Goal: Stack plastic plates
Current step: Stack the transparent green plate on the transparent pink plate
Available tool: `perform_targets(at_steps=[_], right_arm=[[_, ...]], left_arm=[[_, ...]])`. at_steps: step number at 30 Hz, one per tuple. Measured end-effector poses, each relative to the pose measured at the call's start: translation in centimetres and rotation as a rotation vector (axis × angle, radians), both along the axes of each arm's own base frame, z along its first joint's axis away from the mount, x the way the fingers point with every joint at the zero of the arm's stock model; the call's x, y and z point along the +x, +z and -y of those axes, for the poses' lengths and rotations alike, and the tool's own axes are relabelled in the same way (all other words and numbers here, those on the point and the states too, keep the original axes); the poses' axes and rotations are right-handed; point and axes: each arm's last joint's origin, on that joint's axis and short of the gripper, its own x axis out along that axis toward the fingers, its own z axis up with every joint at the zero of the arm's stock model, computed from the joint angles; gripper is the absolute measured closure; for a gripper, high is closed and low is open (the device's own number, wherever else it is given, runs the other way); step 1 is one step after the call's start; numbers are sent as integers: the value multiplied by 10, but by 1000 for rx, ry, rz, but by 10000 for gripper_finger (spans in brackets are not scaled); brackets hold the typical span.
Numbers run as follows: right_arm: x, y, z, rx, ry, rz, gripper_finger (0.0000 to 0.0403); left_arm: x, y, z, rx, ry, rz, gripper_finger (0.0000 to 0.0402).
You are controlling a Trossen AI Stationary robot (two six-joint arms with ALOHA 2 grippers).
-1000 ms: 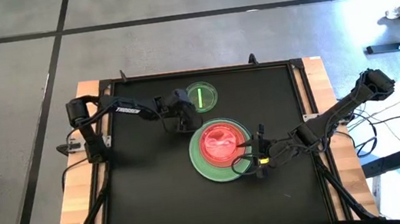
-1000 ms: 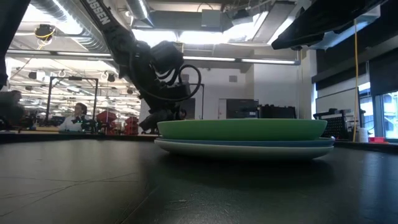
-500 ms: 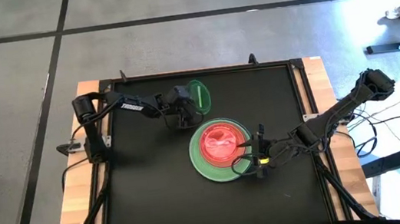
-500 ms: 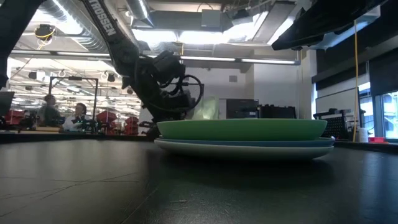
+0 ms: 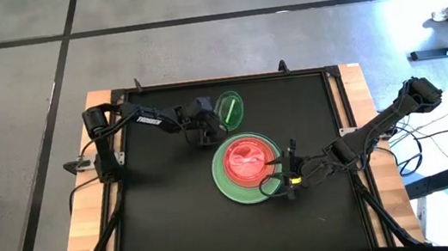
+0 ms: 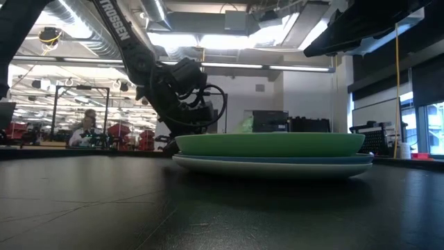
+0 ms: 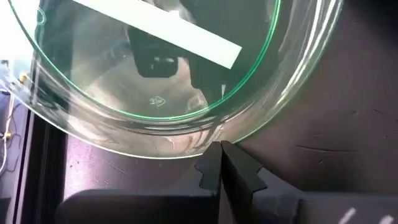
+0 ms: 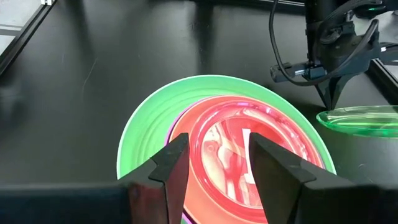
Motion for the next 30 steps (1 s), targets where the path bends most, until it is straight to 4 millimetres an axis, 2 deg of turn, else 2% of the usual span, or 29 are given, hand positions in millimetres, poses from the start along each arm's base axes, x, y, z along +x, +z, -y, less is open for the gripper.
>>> perform_targets(at_steps=[8, 22, 30], right_arm=[[0, 0, 0, -1, 0, -2, 244], [0, 0, 1, -9, -13, -1, 244], [0, 0, 1, -8, -13, 0, 244]], left_arm=[[3, 3, 14, 27, -13, -31, 400], [-10, 35, 60, 110, -49, -197, 401], [-9, 38, 78, 131, -65, -205, 392]])
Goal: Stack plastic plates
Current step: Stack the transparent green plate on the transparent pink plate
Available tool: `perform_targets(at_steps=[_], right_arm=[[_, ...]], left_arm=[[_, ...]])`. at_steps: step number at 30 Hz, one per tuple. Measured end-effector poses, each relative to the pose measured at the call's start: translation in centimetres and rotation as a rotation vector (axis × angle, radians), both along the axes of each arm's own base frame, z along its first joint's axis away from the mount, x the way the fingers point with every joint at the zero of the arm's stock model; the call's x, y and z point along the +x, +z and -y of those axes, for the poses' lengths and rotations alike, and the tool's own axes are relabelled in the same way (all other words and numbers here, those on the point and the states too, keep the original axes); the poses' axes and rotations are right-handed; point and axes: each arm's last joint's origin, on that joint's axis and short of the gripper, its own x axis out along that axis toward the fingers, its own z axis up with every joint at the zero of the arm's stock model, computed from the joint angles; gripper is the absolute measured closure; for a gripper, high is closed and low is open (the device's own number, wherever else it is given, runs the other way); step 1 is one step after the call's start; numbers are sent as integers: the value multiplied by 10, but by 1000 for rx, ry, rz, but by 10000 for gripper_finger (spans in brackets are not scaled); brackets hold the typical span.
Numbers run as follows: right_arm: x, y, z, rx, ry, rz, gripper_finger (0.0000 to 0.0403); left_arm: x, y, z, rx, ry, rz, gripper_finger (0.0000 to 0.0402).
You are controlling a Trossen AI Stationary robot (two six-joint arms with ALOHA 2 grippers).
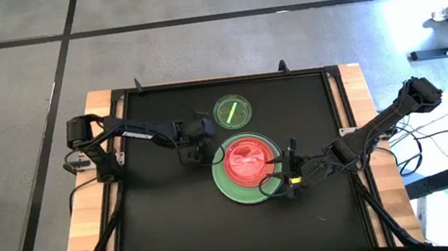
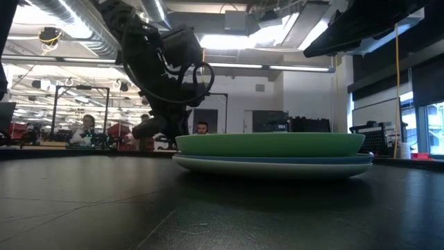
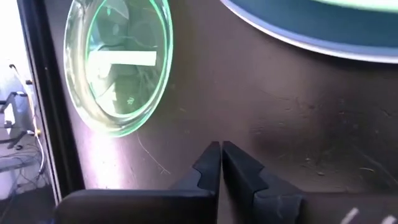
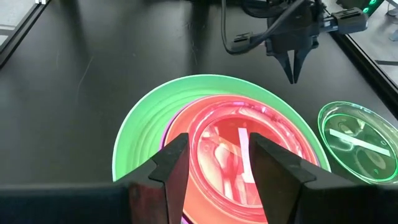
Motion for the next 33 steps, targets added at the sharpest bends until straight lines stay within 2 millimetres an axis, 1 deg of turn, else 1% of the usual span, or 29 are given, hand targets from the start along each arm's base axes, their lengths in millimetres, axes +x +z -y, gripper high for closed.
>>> perform_targets(at_steps=[6, 15, 19, 23, 26, 31, 33], right_arm=[[0, 0, 0, 0, 0, 0, 244], [0, 0, 0, 0, 0, -1, 244], [0, 0, 0, 0, 0, -1, 244], [0, 0, 0, -3, -3, 1, 244], [0, 0, 1, -11, -15, 5, 244], [0, 0, 1, -11, -15, 5, 244], [0, 0, 1, -12, -15, 5, 244]], left_arm=[[0, 0, 1, 17, 16, 3, 363], [1, 1, 1, 3, 46, 23, 285], [1, 1, 1, 6, 44, 23, 262], [4, 4, -3, 18, 28, 64, 255], [8, 5, -12, 9, 9, 117, 257], [10, -7, -32, -28, -14, 126, 265], [13, -14, -39, -16, -15, 137, 267]])
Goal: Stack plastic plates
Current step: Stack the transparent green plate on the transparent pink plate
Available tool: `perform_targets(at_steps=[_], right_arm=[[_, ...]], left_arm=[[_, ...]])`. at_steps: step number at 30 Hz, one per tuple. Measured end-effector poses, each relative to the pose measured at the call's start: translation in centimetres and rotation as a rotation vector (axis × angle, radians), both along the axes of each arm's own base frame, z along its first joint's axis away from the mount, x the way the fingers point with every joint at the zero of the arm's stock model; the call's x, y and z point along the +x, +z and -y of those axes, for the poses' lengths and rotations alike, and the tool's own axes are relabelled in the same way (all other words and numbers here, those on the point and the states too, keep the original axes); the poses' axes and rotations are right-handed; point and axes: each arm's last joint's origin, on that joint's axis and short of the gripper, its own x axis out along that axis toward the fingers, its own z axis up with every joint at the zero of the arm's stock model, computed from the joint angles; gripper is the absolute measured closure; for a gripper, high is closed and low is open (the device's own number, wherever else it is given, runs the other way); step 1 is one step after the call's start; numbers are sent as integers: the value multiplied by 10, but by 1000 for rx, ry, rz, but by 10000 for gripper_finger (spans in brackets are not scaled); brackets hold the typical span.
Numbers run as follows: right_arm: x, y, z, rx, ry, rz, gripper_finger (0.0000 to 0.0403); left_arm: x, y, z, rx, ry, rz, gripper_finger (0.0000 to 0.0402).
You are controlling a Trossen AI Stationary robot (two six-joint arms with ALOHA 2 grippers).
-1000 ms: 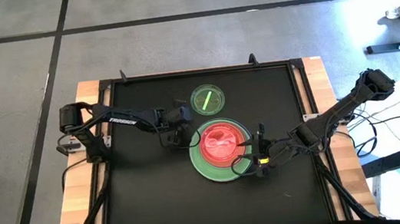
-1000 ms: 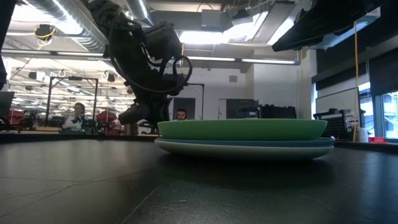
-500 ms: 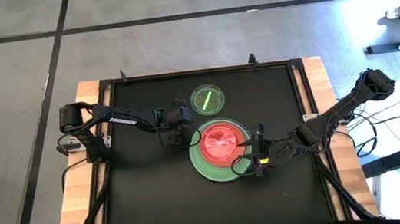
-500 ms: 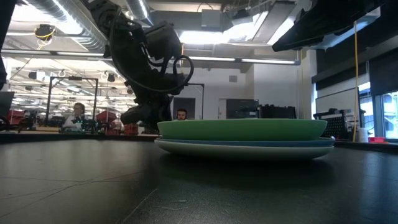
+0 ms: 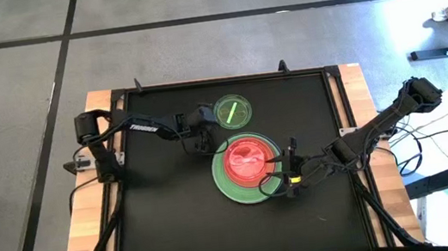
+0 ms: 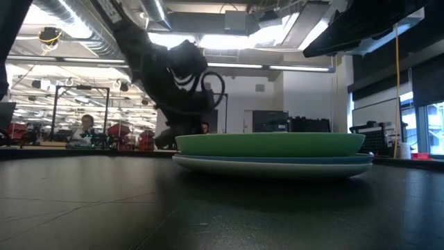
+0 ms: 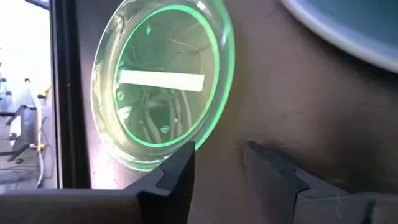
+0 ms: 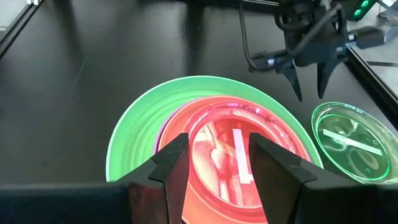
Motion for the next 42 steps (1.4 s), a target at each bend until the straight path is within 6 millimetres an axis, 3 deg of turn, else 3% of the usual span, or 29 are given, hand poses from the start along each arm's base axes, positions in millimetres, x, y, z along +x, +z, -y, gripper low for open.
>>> perform_targets(at_steps=[5, 15, 20, 30, 42], right_arm=[[0, 0, 0, -5, 1, -1, 244], [0, 0, 0, -9, -2, 0, 244], [0, 0, 0, -9, -3, 0, 244], [0, 0, 1, -15, -10, 2, 244], [0, 0, 0, -15, -10, 2, 244]], left_arm=[[5, -6, -10, 33, -3, 45, 271], [-1, -6, -30, -75, -26, 104, 271], [-4, -18, -41, -160, -12, 111, 271], [16, -27, -45, -160, -15, 93, 275], [14, -30, -40, -216, 13, 70, 395]])
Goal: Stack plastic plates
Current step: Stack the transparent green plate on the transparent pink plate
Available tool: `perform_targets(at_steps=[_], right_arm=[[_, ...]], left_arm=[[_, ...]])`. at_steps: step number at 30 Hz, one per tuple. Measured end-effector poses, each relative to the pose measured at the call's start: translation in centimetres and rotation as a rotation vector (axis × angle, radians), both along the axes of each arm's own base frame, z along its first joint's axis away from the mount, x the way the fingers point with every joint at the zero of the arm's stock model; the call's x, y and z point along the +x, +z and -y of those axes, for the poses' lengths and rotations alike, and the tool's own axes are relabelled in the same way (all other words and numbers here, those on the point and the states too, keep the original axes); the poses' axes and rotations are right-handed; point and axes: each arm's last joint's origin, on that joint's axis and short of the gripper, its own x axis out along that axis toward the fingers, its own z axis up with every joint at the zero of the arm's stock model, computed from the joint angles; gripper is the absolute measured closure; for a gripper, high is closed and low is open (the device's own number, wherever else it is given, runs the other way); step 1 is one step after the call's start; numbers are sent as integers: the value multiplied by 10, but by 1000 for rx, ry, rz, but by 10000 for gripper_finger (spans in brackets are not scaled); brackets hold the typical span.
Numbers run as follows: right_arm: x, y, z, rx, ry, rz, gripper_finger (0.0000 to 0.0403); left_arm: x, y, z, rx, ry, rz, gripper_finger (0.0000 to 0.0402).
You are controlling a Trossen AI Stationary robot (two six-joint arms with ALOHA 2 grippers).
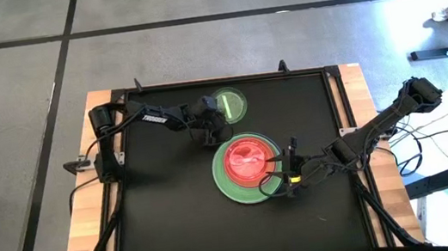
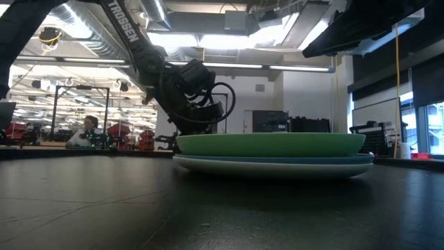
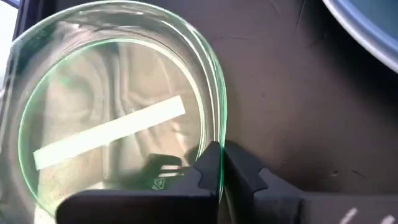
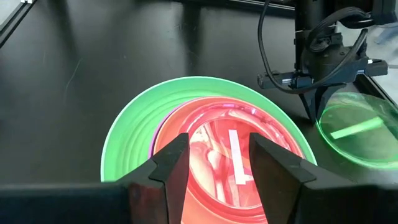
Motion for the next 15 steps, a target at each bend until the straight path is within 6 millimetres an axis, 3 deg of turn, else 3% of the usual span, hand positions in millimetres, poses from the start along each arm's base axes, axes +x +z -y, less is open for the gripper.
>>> perform_targets(at_steps=[7, 15], right_arm=[[0, 0, 0, 0, 0, 0, 244], [0, 0, 0, 1, 0, 1, 244]], left_arm=[[2, 6, 11, 42, 6, -18, 399], [0, 52, 31, 124, 13, 51, 400]])
